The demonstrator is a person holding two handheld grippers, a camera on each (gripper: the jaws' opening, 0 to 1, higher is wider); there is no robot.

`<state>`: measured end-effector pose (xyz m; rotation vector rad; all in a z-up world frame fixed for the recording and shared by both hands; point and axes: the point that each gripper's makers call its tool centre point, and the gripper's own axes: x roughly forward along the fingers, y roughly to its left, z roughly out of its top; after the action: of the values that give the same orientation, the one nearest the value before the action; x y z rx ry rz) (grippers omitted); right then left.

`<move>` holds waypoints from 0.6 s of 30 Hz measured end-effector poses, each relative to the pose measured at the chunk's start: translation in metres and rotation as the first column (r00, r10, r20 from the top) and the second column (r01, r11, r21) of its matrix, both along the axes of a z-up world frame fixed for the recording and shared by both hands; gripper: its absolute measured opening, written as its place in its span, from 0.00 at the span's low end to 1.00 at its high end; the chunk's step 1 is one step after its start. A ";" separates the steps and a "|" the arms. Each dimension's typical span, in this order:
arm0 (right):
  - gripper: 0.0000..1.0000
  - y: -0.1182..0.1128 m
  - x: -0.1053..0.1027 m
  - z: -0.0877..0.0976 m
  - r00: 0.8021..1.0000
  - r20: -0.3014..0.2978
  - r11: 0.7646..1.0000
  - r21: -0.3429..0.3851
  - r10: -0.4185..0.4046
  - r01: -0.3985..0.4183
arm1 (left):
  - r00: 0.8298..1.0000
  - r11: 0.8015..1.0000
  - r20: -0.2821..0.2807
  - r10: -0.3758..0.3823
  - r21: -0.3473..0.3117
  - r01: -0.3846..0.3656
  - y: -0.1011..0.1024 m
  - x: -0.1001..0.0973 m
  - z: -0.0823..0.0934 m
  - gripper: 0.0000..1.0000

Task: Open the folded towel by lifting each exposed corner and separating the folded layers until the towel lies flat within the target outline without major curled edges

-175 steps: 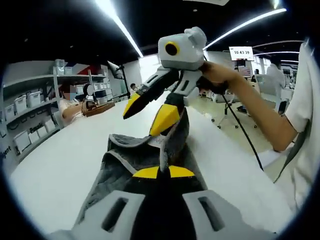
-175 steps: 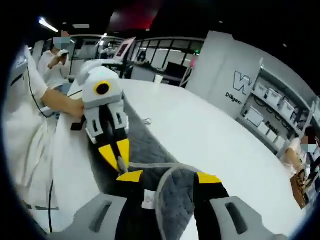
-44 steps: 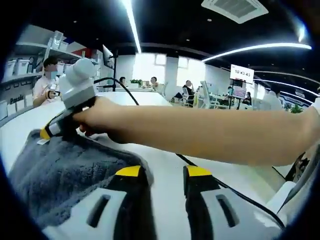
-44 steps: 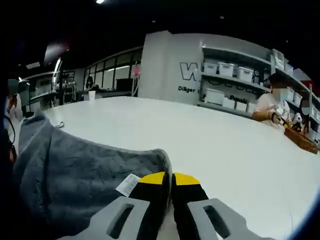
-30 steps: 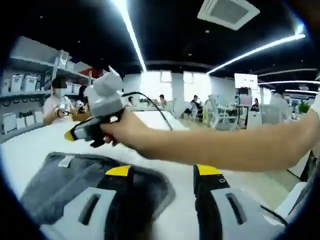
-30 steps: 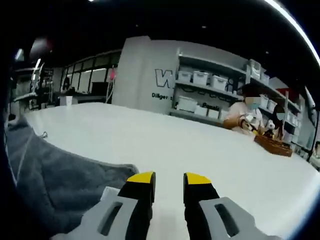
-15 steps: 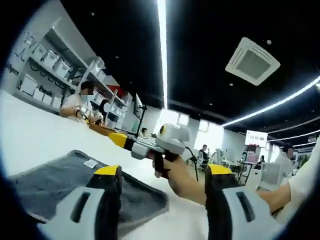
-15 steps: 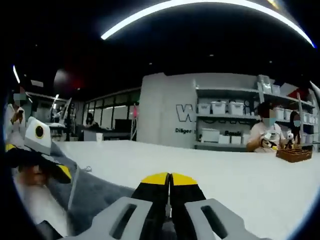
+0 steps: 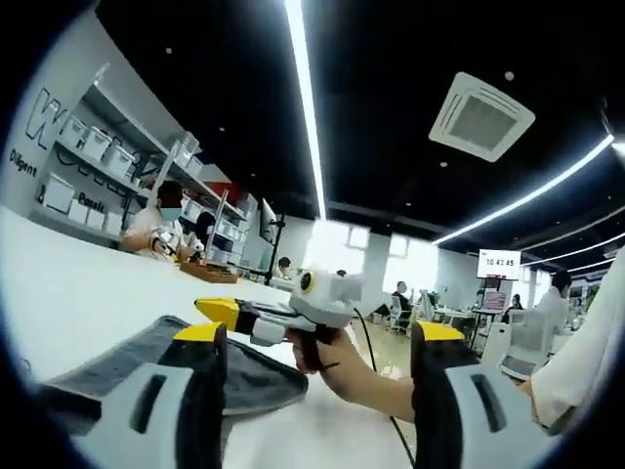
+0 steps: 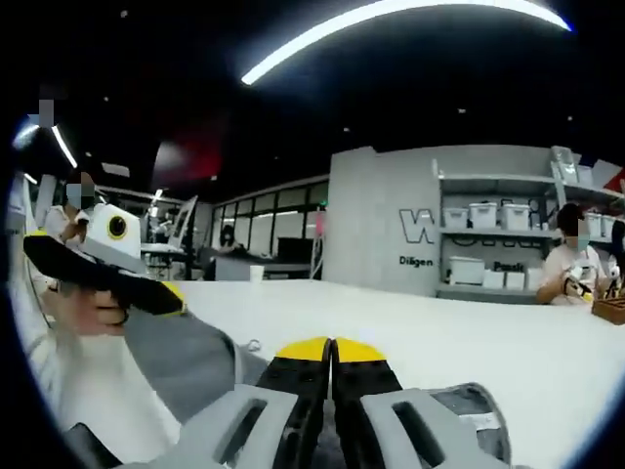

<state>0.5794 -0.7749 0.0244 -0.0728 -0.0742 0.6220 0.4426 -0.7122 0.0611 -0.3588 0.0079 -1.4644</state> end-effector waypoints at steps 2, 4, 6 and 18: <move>0.00 0.020 -0.007 -0.001 0.997 0.026 0.997 0.002 0.074 -0.074 | 1.000 0.998 -0.028 0.006 0.065 -0.004 0.004 -0.001 -0.011 0.68; 0.00 0.035 -0.010 -0.006 0.992 -0.010 0.991 0.047 0.125 -0.125 | 0.995 0.995 -0.073 -0.067 0.069 0.072 0.010 -0.017 -0.011 0.64; 0.00 0.043 -0.007 -0.009 0.990 -0.037 0.990 0.041 0.140 -0.138 | 0.995 0.997 -0.061 -0.073 0.016 0.075 0.020 -0.025 -0.003 0.63; 0.24 0.072 0.003 -0.005 0.998 -0.034 0.999 -0.003 0.046 -0.046 | 0.998 0.985 0.068 -0.006 0.171 -0.006 0.119 -0.008 0.008 0.55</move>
<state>0.5828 -0.7025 0.0189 -0.0642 -0.0424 0.6688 0.4345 -0.5933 0.0693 -0.1690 0.0781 -1.4635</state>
